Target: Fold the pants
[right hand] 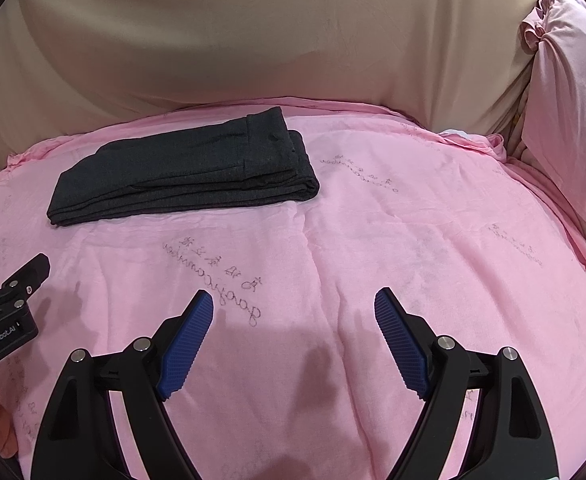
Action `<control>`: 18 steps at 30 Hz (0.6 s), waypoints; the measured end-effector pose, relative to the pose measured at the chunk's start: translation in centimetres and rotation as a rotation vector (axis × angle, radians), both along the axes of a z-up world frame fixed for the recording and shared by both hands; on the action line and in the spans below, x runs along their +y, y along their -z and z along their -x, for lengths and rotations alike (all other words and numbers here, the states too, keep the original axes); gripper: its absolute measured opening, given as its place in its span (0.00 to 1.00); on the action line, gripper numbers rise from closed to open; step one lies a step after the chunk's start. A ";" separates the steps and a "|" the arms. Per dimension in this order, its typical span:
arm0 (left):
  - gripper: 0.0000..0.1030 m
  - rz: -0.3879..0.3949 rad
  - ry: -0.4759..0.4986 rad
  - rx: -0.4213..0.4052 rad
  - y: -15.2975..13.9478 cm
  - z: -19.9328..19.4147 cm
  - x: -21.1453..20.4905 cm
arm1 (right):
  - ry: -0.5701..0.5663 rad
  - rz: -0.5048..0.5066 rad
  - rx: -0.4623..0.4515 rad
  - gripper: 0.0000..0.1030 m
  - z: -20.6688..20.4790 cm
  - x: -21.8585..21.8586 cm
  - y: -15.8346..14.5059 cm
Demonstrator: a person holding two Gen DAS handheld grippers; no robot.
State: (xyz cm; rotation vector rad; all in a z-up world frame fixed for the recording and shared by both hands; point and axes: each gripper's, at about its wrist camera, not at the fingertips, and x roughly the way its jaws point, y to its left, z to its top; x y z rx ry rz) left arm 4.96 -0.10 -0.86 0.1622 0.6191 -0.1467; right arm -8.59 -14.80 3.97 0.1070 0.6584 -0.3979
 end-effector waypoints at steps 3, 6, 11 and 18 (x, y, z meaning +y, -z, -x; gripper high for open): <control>0.95 0.004 0.007 -0.001 0.0 0.0 0.0 | -0.008 0.004 0.001 0.78 0.1 0.3 0.0; 0.95 0.056 0.025 0.022 0.1 -0.5 0.4 | -0.016 0.005 0.002 0.78 -0.1 0.2 -0.1; 0.95 0.099 0.038 -0.025 -0.5 0.1 0.8 | -0.017 -0.010 0.004 0.78 -0.2 -0.3 -0.1; 0.95 0.077 0.031 -0.035 -0.6 0.1 0.5 | -0.019 -0.013 0.004 0.78 -0.3 -0.4 -0.1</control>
